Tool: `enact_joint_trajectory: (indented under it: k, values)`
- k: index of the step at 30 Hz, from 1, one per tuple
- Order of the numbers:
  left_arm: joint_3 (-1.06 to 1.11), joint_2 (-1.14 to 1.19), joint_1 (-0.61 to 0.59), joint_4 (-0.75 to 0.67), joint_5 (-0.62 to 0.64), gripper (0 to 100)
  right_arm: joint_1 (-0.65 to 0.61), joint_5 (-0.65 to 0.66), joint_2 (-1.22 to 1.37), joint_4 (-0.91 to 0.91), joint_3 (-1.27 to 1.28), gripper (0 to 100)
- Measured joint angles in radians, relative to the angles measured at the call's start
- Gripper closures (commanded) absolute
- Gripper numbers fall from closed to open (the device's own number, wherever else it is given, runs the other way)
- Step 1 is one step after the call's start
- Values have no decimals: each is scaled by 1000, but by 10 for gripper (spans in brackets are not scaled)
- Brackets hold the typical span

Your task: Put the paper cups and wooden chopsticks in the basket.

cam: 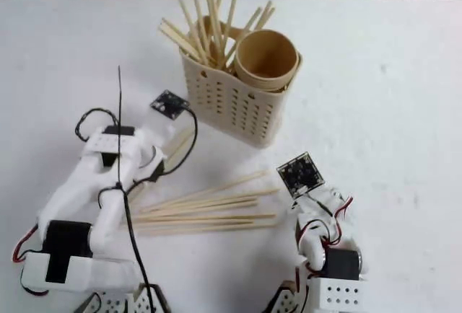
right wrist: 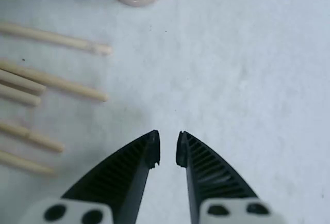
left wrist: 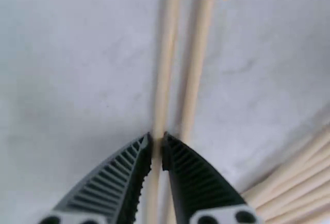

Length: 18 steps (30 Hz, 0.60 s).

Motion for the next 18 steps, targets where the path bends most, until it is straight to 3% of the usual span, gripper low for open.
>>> enact_joint_trajectory:
  k: [8,18]
  values:
    - [-11,2,-2,17,0,977,0,0,0,0,0,929]
    - [-321,3,-104,262,20,977,0,0,0,0,0,929]
